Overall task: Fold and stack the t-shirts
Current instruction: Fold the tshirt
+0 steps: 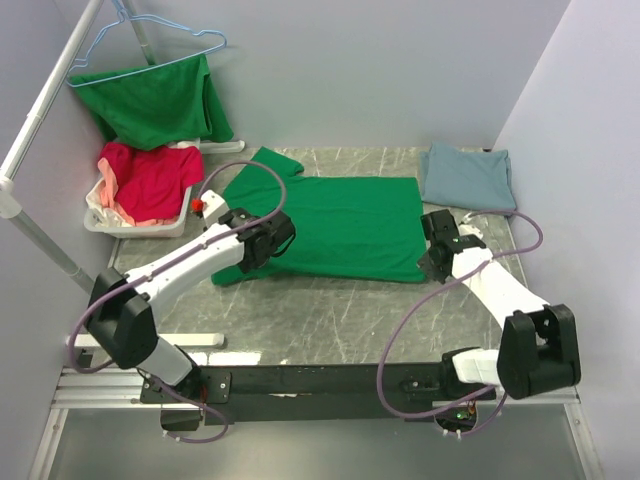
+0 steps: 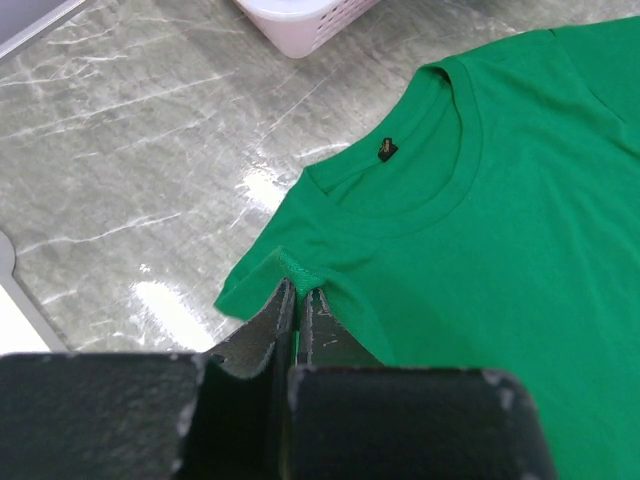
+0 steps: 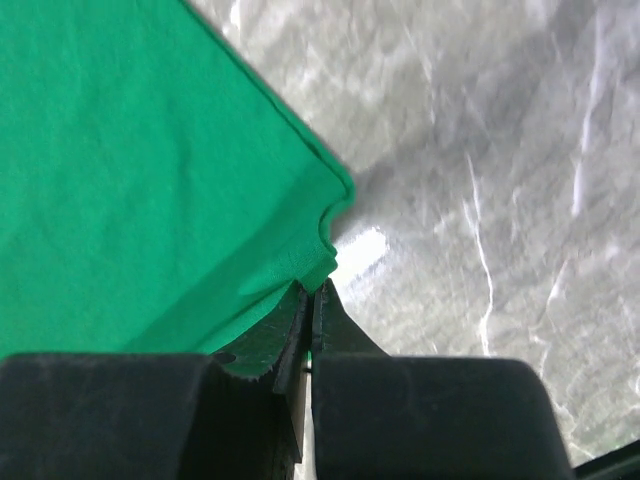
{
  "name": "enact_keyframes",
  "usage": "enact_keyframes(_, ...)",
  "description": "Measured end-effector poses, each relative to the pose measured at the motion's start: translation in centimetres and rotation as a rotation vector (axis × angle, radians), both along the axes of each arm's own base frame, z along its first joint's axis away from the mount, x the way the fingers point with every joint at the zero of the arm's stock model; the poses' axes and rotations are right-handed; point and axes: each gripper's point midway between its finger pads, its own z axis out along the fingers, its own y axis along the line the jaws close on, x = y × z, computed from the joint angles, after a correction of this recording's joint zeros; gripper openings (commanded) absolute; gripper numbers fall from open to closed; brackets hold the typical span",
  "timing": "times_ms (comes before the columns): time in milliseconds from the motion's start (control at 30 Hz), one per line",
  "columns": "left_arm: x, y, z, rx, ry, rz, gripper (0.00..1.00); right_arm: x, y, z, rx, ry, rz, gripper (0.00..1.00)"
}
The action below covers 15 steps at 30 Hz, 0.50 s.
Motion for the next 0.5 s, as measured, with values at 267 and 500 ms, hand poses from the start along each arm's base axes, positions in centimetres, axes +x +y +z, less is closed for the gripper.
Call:
enact_keyframes(267,1.8,0.1,-0.8,0.034,0.033,0.008,0.01,3.3,-1.1,0.4,-0.021,0.001,-0.006,0.0)
enact_keyframes(500,3.3,-0.2,-1.1,0.05,0.047,0.009,0.01,5.9,-0.9,0.2,-0.025,0.005,0.021,0.0)
